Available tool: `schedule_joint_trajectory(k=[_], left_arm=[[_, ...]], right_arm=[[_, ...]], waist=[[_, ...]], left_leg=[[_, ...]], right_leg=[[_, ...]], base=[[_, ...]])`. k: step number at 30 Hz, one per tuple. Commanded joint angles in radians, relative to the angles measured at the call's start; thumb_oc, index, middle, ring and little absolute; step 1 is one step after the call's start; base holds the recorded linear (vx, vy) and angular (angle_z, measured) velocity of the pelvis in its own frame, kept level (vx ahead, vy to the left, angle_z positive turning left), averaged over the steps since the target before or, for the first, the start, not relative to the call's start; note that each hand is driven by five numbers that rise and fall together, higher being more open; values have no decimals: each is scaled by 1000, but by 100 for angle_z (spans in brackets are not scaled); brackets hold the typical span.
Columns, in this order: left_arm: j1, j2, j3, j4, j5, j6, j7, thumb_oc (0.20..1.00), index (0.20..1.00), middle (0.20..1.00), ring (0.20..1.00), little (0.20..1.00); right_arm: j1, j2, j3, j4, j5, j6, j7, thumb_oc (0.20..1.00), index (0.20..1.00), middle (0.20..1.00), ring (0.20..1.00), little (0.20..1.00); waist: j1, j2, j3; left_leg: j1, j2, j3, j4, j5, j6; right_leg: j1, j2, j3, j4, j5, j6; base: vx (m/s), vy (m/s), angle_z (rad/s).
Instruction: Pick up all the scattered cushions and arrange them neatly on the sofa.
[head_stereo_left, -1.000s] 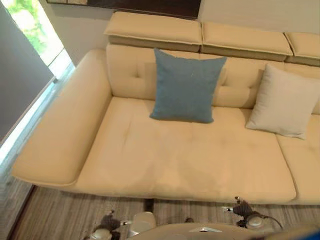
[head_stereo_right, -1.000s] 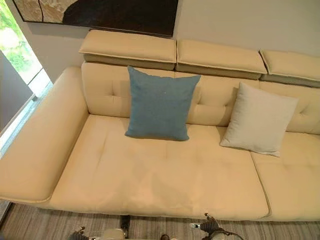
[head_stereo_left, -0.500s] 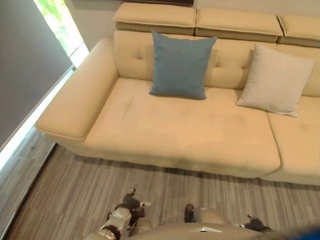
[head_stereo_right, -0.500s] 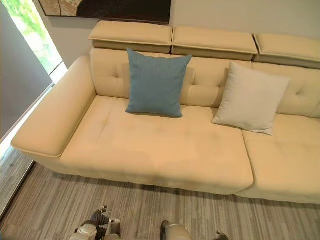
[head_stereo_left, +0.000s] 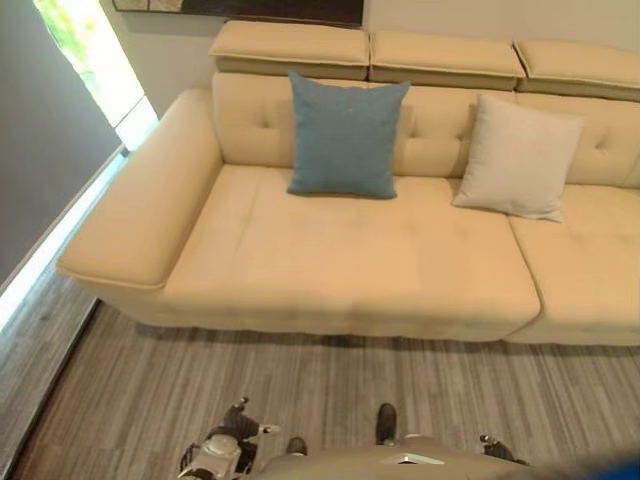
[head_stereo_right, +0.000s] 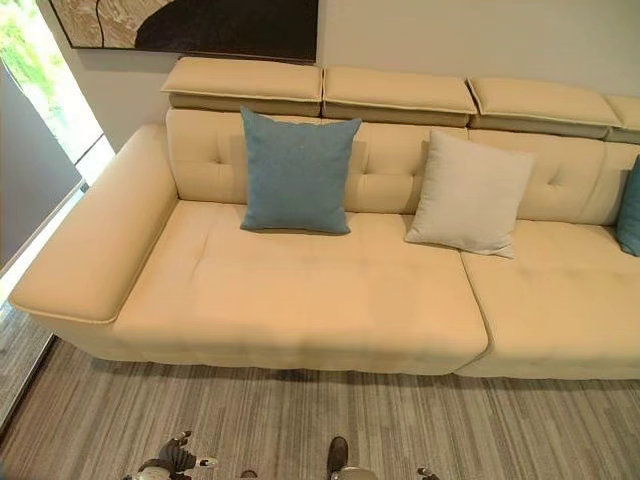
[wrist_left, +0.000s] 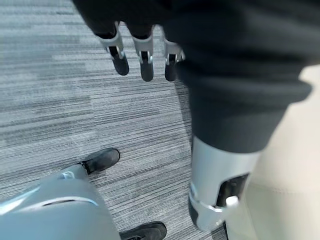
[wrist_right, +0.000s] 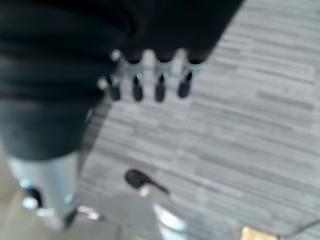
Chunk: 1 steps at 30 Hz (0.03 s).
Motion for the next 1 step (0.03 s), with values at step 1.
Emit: schedule_joint_trajectory(k=[1], left_arm=[[-40, 2, 28, 27, 40, -11, 2, 1000, 1000, 1000, 1000, 1000]], right_arm=[[-38, -7, 16, 6, -7, -5, -11, 1000, 1000, 1000, 1000, 1000]], waist=[[-13, -56, -3]], left_leg=[[-46, -34, -18, 17, -33, -19]], right_leg=[[113, -57, 9, 42, -145, 109]], base=[[18, -9, -4]])
